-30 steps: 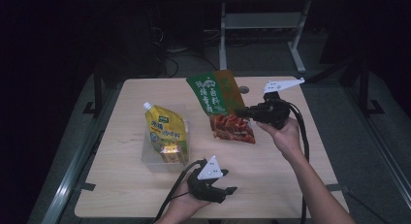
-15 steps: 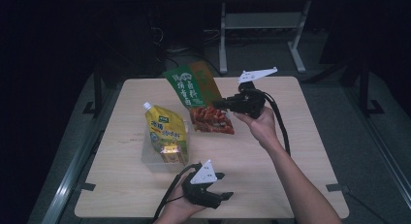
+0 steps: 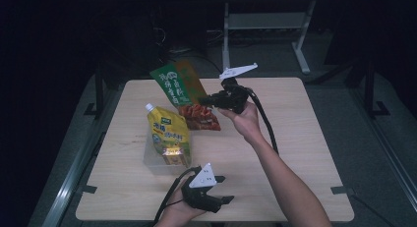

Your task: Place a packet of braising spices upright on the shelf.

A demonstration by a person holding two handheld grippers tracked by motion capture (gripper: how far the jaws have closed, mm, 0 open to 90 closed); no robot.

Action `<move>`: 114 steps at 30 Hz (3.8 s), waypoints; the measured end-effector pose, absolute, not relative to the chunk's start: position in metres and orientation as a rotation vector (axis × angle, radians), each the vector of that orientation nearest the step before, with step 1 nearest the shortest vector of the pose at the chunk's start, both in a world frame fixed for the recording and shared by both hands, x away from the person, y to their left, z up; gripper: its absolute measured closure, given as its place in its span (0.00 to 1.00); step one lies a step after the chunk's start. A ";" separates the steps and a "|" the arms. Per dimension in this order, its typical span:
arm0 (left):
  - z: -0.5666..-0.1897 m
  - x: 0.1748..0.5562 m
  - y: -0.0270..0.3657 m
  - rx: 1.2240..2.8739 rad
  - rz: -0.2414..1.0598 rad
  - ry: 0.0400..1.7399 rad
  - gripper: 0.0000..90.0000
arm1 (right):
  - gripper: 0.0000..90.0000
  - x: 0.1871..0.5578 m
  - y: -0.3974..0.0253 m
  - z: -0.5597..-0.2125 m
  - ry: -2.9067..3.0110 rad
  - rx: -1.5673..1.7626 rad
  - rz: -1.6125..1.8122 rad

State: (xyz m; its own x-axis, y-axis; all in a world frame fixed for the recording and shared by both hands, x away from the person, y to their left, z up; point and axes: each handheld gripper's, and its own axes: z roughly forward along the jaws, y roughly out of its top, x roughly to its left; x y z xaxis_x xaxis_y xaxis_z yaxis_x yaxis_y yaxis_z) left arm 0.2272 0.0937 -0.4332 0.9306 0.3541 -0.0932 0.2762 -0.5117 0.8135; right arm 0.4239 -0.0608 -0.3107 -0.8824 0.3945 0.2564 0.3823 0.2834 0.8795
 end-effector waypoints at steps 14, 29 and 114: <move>-0.432 0.227 0.095 2.145 0.117 0.421 0.39 | 1.00 0.441 -0.016 -0.332 2.538 0.767 1.689; -0.432 0.226 0.096 2.142 0.120 0.416 0.40 | 1.00 0.449 0.007 -0.357 2.523 0.812 1.646; -0.429 0.225 0.097 2.149 0.141 0.400 0.40 | 1.00 0.449 0.018 -0.378 2.453 0.864 1.644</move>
State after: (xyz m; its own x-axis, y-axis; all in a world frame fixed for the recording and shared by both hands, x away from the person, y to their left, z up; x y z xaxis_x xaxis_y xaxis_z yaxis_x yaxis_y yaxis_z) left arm 0.2248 0.0969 -0.4288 0.9407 0.3358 -0.0486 0.2308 -0.5284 0.8170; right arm 0.4490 0.0176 -0.3779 -0.8403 0.4821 0.2478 0.4125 0.2722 0.8693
